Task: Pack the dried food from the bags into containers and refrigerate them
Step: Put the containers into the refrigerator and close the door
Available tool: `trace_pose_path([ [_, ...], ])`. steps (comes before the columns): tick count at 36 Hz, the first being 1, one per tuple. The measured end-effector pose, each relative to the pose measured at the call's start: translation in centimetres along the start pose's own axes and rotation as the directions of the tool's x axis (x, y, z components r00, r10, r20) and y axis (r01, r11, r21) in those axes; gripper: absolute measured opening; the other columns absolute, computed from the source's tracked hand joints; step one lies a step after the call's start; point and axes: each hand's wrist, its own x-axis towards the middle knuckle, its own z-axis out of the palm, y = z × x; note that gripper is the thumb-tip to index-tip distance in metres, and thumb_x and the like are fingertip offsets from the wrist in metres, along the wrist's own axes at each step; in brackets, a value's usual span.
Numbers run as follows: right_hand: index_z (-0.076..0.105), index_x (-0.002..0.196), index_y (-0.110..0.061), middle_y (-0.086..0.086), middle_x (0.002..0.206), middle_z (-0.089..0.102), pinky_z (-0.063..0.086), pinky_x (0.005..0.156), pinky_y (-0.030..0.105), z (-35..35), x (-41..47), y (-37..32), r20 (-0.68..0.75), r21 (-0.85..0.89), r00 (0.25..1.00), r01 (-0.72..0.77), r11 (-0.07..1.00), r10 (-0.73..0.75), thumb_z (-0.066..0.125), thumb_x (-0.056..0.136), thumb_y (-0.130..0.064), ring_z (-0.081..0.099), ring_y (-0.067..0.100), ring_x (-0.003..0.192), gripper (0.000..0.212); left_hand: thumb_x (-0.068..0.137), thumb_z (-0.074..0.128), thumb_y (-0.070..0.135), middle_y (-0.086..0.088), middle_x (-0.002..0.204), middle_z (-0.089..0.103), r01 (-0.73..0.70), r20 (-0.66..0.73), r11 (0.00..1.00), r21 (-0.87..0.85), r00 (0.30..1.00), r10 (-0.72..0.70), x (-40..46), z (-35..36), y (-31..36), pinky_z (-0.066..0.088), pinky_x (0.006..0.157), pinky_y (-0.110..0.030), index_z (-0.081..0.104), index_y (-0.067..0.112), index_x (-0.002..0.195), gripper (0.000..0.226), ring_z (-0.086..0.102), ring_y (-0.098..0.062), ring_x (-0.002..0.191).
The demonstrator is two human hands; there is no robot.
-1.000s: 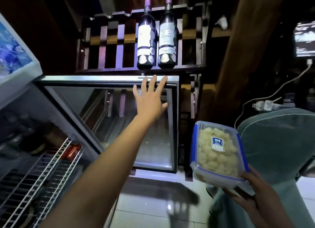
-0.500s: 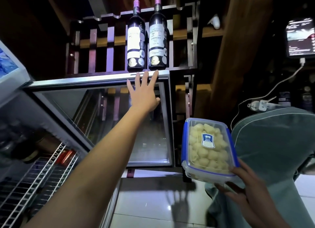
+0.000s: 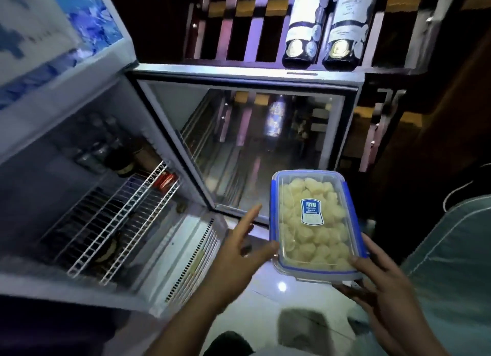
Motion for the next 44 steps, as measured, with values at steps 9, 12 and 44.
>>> trace_pose_path([
  [9, 0.073, 0.115, -0.036, 0.012, 0.111, 0.073, 0.06, 0.069, 0.046, 12.7, -0.1, 6.1, 0.285, -0.181, 0.946, -0.103, 0.978, 0.152, 0.078, 0.059, -0.019, 0.073, 0.031, 0.099, 0.059, 0.064, 0.082, 0.042, 0.008, 0.131, 0.067, 0.119, -0.349, 0.924, -0.362, 0.902, -0.253, -8.6, -8.9, -4.4, 0.054, 0.099, -0.05, 0.055, 0.04, 0.137, 0.078, 0.064, -0.015, 0.121],
  [12, 0.071, 0.119, -0.035, 0.011, 0.113, 0.072, 0.06, 0.073, 0.048, 17.1, -1.0, 7.8, 0.365, -0.245, 0.914, -0.09, 0.965, 0.178, 0.08, 0.059, -0.023, 0.073, 0.028, 0.1, 0.062, 0.062, 0.084, 0.042, 0.011, 0.128, 0.069, 0.089, -0.436, 0.905, -0.415, 0.854, -0.284, -10.2, -12.3, -5.4, 0.055, 0.099, -0.046, 0.061, 0.047, 0.13, 0.072, 0.065, -0.014, 0.119],
  [44, 0.061, 0.132, -0.026, 0.002, 0.111, 0.075, 0.059, 0.079, 0.031, 42.5, 17.0, 15.4, 0.722, -0.654, 0.46, 0.208, 0.728, 0.517, 0.086, 0.064, -0.014, 0.072, 0.019, 0.1, 0.073, 0.093, 0.068, 0.014, 0.005, 0.123, 0.072, -0.18, -0.711, 0.72, -0.671, 0.434, -0.553, 1.5, -26.9, -13.4, 0.061, 0.084, -0.039, 0.053, 0.035, 0.14, 0.053, 0.071, -0.016, 0.108],
])
